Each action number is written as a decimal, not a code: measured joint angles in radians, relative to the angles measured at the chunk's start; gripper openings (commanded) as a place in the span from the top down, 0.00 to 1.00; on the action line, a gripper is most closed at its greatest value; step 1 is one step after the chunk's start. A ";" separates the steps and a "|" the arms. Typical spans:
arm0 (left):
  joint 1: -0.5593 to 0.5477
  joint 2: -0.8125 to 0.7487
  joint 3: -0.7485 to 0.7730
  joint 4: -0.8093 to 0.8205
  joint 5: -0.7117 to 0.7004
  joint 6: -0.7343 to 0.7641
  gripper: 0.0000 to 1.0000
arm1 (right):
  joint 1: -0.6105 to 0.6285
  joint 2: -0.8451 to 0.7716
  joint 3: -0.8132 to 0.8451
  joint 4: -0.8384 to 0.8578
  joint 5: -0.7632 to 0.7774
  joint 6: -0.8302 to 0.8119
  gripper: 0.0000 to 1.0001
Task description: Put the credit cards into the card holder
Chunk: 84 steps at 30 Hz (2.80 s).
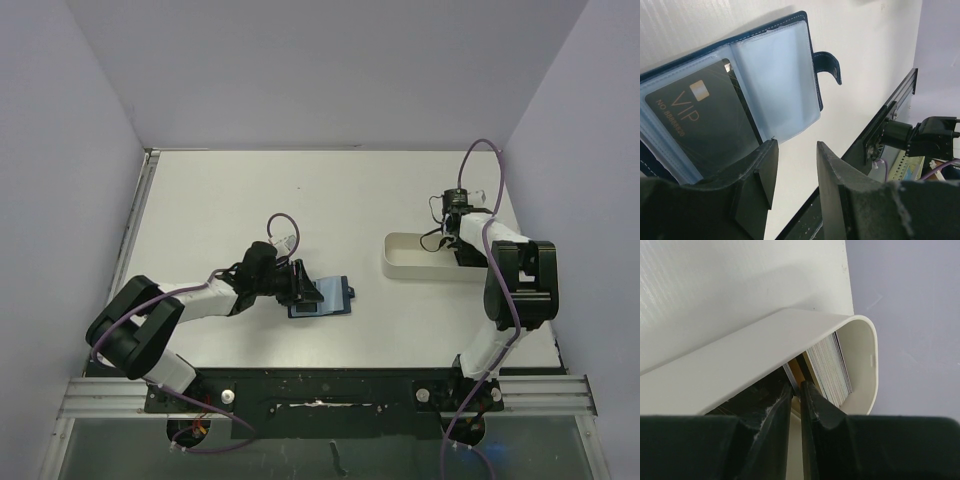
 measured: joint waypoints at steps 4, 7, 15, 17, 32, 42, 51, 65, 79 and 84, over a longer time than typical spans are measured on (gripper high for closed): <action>0.000 -0.005 0.000 -0.001 -0.002 0.001 0.64 | 0.000 -0.005 0.000 0.000 0.000 -0.004 0.91; 0.000 -0.007 0.000 -0.003 -0.003 0.001 0.64 | 0.000 -0.011 0.000 0.001 -0.001 -0.005 0.93; 0.000 -0.007 0.000 -0.008 -0.003 0.001 0.64 | 0.011 -0.055 0.000 -0.017 -0.001 -0.004 0.99; 0.000 -0.007 0.000 -0.007 -0.003 0.001 0.64 | 0.011 -0.071 0.003 -0.024 -0.001 -0.005 1.00; 0.000 -0.022 0.000 -0.018 -0.004 0.004 0.64 | 0.024 -0.220 0.024 -0.122 -0.110 0.007 1.00; 0.000 -0.027 0.000 -0.024 -0.004 0.004 0.64 | 0.034 -0.267 0.011 -0.120 -0.154 0.007 1.00; -0.008 -0.039 0.000 -0.024 -0.004 0.003 0.64 | -0.002 -0.145 -0.001 -0.063 -0.157 -0.005 1.00; -0.009 -0.039 0.000 -0.037 -0.004 0.004 0.64 | -0.065 -0.122 -0.029 0.010 -0.177 -0.096 0.77; -0.009 -0.039 0.000 -0.037 -0.004 0.004 0.64 | -0.077 -0.082 -0.029 0.037 -0.126 -0.122 0.65; -0.009 -0.039 0.000 -0.037 -0.004 0.005 0.63 | -0.096 -0.082 -0.029 0.042 -0.122 -0.123 0.71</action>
